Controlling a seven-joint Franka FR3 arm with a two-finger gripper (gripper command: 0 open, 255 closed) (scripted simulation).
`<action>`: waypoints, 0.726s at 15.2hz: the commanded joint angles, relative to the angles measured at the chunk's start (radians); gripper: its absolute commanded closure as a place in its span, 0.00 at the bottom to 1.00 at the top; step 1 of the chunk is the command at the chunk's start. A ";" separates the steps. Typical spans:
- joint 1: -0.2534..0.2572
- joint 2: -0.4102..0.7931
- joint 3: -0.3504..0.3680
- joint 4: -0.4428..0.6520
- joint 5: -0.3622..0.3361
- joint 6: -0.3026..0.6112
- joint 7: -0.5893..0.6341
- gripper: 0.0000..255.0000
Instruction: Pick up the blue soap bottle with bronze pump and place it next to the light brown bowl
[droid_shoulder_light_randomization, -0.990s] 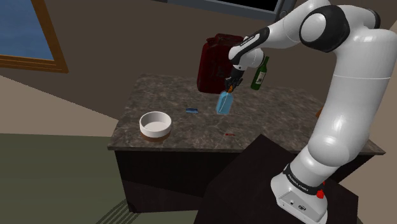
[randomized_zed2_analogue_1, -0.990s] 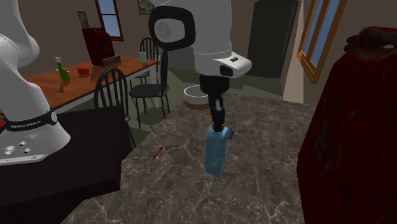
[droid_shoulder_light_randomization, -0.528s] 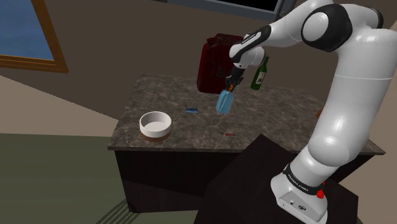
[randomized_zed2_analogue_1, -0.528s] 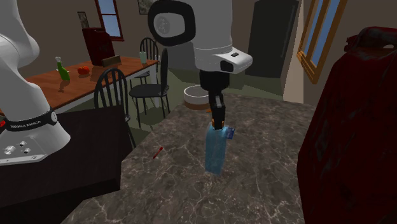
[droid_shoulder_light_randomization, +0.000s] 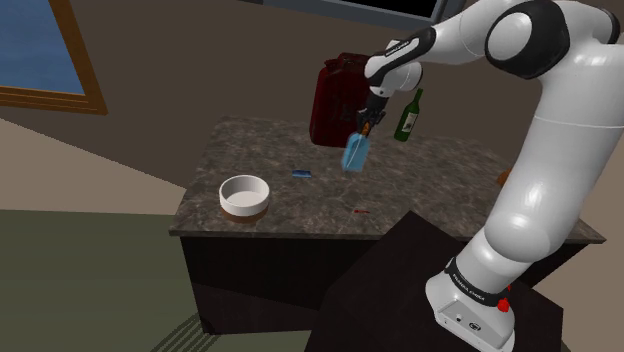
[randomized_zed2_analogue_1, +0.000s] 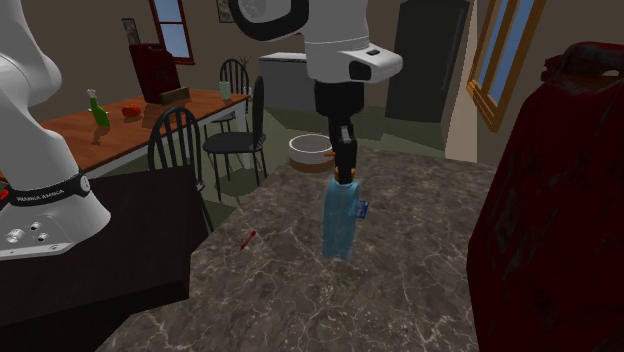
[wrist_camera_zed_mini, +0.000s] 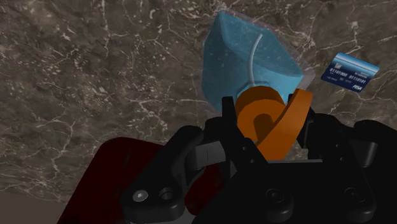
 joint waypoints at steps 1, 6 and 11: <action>0.003 -0.019 -0.003 0.006 -0.010 -0.023 0.008 1.00; 0.007 -0.050 -0.009 0.035 -0.029 -0.081 0.022 1.00; 0.009 -0.077 -0.013 0.070 -0.044 -0.141 0.035 1.00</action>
